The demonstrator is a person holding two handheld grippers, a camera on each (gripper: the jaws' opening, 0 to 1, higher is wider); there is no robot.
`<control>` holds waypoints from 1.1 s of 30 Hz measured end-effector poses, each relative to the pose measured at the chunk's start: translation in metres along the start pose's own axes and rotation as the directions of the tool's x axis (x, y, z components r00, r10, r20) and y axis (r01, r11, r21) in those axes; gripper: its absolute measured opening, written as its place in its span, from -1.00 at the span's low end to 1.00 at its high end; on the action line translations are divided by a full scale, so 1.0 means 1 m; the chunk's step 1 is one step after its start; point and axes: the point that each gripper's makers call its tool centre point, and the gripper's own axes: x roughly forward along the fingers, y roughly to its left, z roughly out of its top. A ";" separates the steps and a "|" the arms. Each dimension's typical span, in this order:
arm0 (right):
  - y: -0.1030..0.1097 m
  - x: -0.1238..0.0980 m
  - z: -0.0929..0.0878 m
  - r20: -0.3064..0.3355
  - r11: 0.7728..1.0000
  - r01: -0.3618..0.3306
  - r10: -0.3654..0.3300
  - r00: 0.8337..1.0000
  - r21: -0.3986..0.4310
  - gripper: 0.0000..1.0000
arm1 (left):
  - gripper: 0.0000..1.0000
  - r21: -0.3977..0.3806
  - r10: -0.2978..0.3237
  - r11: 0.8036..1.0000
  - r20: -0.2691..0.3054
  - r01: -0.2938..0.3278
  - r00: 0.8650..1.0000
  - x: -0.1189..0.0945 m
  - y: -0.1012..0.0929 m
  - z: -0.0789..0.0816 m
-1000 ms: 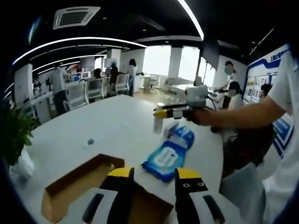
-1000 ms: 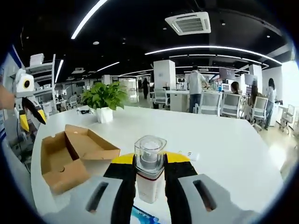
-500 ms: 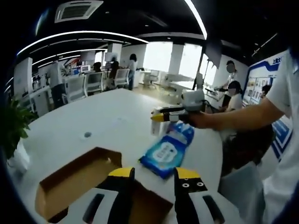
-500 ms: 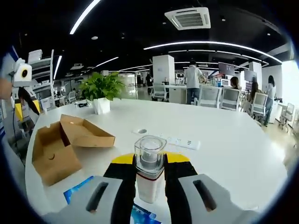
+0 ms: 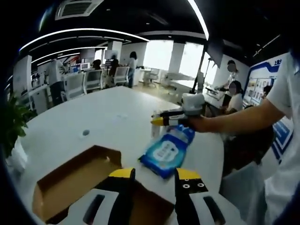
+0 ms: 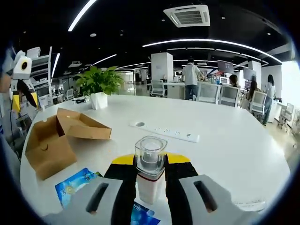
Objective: Operate the shoe box by opening the lid, removing the specified soft item, and placing it in the target area until the item is outside and the box remains undamaged.
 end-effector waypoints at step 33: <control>-0.005 0.003 -0.014 0.007 0.999 0.036 -0.036 0.999 -0.013 -0.57 | -0.34 -0.023 -0.011 1.000 -0.025 0.010 1.000 0.009 0.003 -0.011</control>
